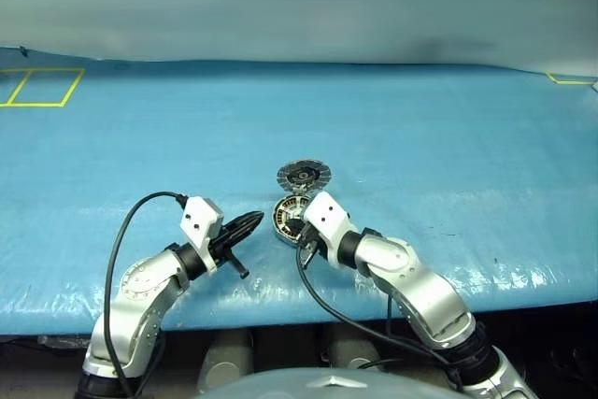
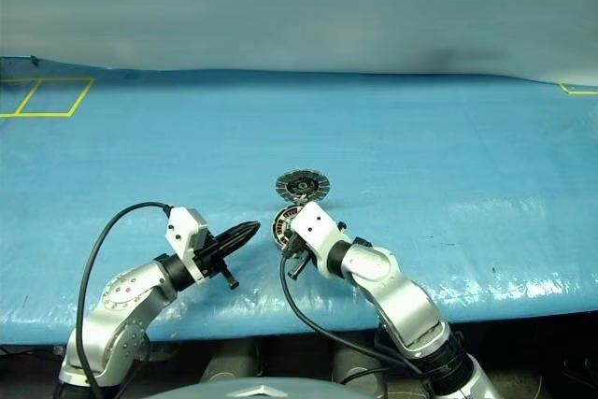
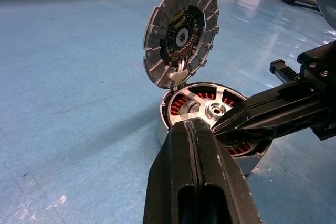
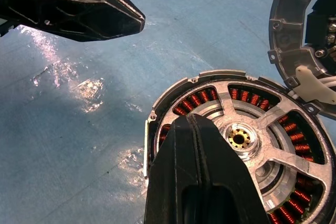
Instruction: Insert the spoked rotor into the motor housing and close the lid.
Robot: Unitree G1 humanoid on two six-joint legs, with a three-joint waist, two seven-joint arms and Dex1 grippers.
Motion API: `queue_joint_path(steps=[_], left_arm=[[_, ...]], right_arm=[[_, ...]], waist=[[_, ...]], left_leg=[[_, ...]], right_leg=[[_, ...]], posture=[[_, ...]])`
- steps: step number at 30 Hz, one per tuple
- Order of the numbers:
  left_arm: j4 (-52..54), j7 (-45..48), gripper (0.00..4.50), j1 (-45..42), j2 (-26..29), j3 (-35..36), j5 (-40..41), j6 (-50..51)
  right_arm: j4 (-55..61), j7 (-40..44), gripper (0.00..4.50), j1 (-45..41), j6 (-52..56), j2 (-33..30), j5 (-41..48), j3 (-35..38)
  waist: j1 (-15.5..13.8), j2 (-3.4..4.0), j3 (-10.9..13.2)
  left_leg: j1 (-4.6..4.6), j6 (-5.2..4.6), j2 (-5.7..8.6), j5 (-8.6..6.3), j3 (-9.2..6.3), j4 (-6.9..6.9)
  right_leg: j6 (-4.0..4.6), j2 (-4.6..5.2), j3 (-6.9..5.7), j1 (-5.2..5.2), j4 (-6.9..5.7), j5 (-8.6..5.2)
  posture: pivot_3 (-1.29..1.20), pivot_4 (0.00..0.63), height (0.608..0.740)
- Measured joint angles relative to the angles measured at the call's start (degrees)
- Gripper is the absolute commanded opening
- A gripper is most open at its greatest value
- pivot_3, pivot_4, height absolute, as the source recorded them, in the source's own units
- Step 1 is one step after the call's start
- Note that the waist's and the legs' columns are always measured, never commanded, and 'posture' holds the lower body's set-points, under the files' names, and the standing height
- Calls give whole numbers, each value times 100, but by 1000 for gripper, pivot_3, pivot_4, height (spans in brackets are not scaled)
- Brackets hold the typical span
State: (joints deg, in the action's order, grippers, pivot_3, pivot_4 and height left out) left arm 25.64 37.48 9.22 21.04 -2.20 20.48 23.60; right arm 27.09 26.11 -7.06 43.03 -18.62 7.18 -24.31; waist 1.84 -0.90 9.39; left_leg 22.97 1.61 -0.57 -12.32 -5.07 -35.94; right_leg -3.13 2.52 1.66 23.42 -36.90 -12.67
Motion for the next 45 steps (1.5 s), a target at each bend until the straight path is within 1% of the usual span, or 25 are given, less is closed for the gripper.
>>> queue_joint_path(steps=[7, 11, 21, 26, 37, 39, 41, 42, 45], left_arm=[[-2, 10, 0, -22, 45, -7, 56, 8], [-12, 12, 0, -57, 58, -22, 92, 9], [-52, 12, 0, -67, 65, -48, 101, 9], [-52, 12, 0, -64, 76, -58, 104, 10], [-52, 12, 0, -66, 114, -67, 112, 62], [-52, 15, 0, -76, 117, -72, 112, 87], [-52, 20, 0, -84, 120, -73, 113, 93], [-53, 23, 0, -86, 127, -74, 113, 99], [-53, 28, 0, -92, 133, -75, 113, 105]], right_arm=[[110, 21, 9, -79, 323, 226, 482, 456], [111, -29, 9, -179, 352, 326, 573, 628], [-207, -231, 9, -169, 326, 382, 545, 689], [-330, -234, 9, -99, 142, 385, 544, 689], [-385, -285, 9, 71, 8, 416, 553, 701], [-364, -276, 9, 64, 16, 371, 541, 671], [-309, -210, 9, 54, -65, 198, 469, 564], [-284, -96, 9, 63, -279, 9, 387, 443], [-287, 88, 9, 139, -677, -164, 251, 306]], waist=[[3, 3, 6], [7, 3, 6], [18, 4, 6], [19, 3, 5], [14, 1, -1], [12, 1, -1], [8, 1, -2], [8, 0, -2], [10, 1, -2]], left_leg=[[6, 0, 0, 0, 0, 1], [6, 0, 0, 0, 0, 2], [7, 0, 0, 0, 1, 3], [5, 0, 0, 0, 1, 3], [-1, 0, 0, 0, 1, 1], [-1, 0, 0, 0, 1, 1], [-1, 0, 1, 0, 1, 1], [-1, 0, 1, 0, 1, 1], [-1, 0, 1, 0, 1, 4]], right_leg=[[0, 0, 0, 6, 0, 0], [0, -1, 0, 7, 0, 0], [0, -1, 0, 7, -1, 1], [0, -1, 0, 5, 0, 1], [0, 0, 0, -2, 0, 1], [0, 0, 0, -2, 0, 1], [0, 0, 0, -3, 1, 1], [0, 0, 0, -3, 2, 0], [0, 0, 0, -1, 2, 0]], posture=[[0, 150, 740], [0, 150, 740], [0, 150, 740], [0, 150, 740], [0, 150, 740], [0, 150, 740], [0, 150, 740], [0, 150, 740], [0, 150, 740]])
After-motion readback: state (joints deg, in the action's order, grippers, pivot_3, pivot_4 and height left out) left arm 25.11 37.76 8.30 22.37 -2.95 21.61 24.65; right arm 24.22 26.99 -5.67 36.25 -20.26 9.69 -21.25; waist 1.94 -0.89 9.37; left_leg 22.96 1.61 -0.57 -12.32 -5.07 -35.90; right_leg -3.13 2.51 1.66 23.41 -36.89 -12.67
